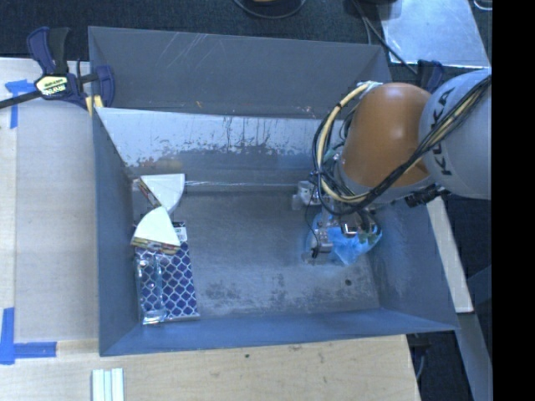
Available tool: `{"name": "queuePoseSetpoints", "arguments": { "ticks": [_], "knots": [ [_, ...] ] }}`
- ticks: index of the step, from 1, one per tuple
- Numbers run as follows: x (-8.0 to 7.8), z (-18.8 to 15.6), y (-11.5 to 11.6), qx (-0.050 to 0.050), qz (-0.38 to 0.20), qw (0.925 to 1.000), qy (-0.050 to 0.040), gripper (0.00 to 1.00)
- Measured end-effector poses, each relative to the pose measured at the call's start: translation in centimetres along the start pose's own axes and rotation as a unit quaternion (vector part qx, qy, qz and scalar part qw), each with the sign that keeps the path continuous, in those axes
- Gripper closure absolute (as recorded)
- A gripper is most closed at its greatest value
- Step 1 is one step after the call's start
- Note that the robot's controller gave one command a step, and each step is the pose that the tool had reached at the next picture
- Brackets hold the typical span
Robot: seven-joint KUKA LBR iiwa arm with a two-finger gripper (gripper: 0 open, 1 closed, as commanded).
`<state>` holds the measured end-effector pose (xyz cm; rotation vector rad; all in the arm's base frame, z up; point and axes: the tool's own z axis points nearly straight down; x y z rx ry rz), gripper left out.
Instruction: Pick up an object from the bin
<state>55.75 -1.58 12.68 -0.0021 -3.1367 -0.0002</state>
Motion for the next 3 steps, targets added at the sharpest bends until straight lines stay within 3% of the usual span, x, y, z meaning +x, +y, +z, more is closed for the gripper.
{"name": "queuePoseSetpoints", "arguments": {
  "ticks": [1,2,3],
  "knots": [
    [-0.2,-0.5,0.0,0.0,0.0,1.0,-0.0041,0.0],
    [-4.9,5.9,-4.9,0.001,-0.046,0.9989,-0.0029,0.0],
    [-2.9,5.6,-7.3,-0.001,0.026,0.9996,-0.0046,0.0]
  ]
}}
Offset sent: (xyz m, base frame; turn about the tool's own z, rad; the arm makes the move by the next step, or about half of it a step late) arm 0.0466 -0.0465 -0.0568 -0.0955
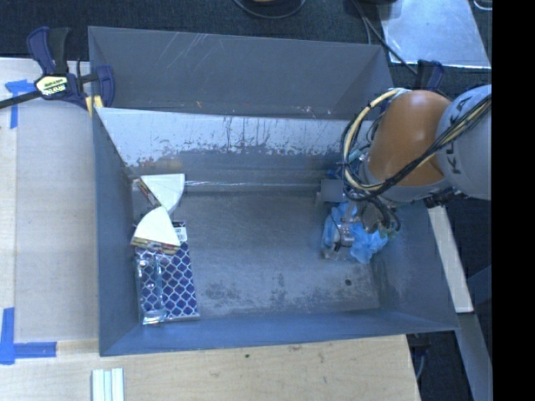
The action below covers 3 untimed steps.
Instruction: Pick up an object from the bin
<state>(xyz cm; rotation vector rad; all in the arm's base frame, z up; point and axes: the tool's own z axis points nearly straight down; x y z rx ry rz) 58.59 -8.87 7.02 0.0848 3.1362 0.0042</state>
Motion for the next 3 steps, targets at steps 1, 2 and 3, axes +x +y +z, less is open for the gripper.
{"name": "queuePoseSetpoints", "arguments": {
  "ticks": [1,2,3],
  "knots": [
    [-0.77,0.01,-1.13,-0.004,-0.026,0.9997,0.0032,0.0],
    [-1.31,-0.1,-0.67,-0.014,0.072,0.9973,0.0055,0.0],
    [-1.48,-0.09,-1.02,-0.006,-0.03,0.9995,0.001,0.0]
  ]
}}
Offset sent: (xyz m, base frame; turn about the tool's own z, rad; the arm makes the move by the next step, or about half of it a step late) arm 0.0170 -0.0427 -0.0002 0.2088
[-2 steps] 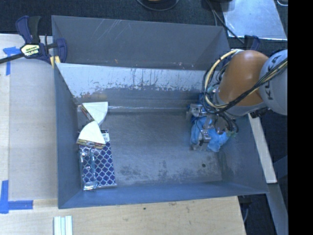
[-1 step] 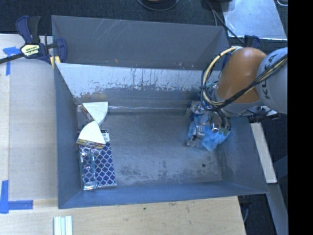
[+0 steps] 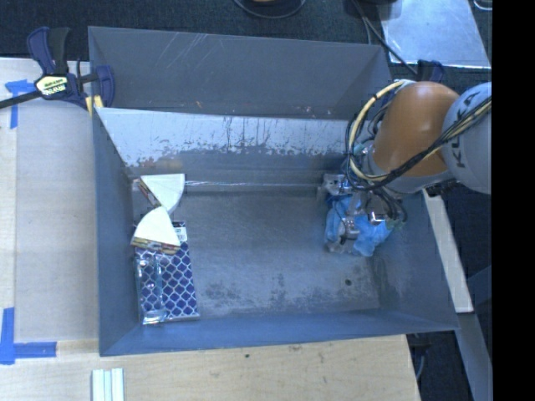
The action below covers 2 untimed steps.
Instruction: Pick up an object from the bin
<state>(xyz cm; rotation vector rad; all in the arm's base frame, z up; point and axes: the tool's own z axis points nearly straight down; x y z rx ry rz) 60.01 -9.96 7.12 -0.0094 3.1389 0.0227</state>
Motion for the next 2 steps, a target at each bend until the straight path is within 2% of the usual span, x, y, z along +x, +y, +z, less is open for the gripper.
{"name": "queuePoseSetpoints", "arguments": {
  "ticks": [1,2],
  "knots": [
    [-1.08,-0.75,-1.38,-0.007,-0.028,0.9996,0.0005,0.0],
    [-1.48,-0.69,-0.72,-0.011,0.079,0.9968,0.0035,0.0]
  ]
}}
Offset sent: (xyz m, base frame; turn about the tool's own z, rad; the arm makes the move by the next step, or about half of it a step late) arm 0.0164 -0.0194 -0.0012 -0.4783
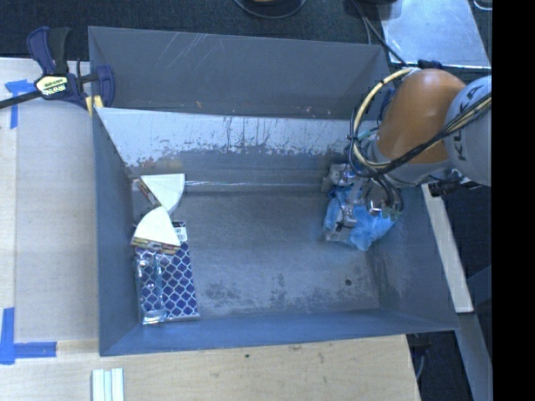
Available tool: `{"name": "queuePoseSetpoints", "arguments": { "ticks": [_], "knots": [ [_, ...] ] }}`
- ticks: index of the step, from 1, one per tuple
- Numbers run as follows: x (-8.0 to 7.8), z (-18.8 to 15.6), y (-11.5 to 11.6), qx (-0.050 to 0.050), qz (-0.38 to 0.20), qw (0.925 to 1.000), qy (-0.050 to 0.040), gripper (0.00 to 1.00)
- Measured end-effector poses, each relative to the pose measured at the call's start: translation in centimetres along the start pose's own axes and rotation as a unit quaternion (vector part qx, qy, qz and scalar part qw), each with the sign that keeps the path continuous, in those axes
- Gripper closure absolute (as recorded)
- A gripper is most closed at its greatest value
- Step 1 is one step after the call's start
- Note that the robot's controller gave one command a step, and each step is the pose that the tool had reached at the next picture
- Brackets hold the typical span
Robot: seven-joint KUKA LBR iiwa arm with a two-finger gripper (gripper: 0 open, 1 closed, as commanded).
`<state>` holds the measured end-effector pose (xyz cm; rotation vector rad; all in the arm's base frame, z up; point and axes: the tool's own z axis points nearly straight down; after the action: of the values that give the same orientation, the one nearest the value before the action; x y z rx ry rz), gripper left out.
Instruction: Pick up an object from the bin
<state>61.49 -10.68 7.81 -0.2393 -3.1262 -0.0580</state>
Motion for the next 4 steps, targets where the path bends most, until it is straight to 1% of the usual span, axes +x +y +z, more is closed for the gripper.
{"name": "queuePoseSetpoints", "arguments": {
  "ticks": [1,2,3,4],
  "knots": [
    [1.2,0.2,-1.9,-0.004,-0.123,0.9923,-0.0066,0.0],
    [1.4,0.4,-1.0,0.0,-0.08,0.9968,-0.0065,0.0],
    [0.1,0.8,-0.3,0.0,-0.315,0.9492,-0.0052,0.0],
    [0.6,-0.1,-0.9,-0.005,0.044,0.999,-0.0053,1.0]
  ]
}}
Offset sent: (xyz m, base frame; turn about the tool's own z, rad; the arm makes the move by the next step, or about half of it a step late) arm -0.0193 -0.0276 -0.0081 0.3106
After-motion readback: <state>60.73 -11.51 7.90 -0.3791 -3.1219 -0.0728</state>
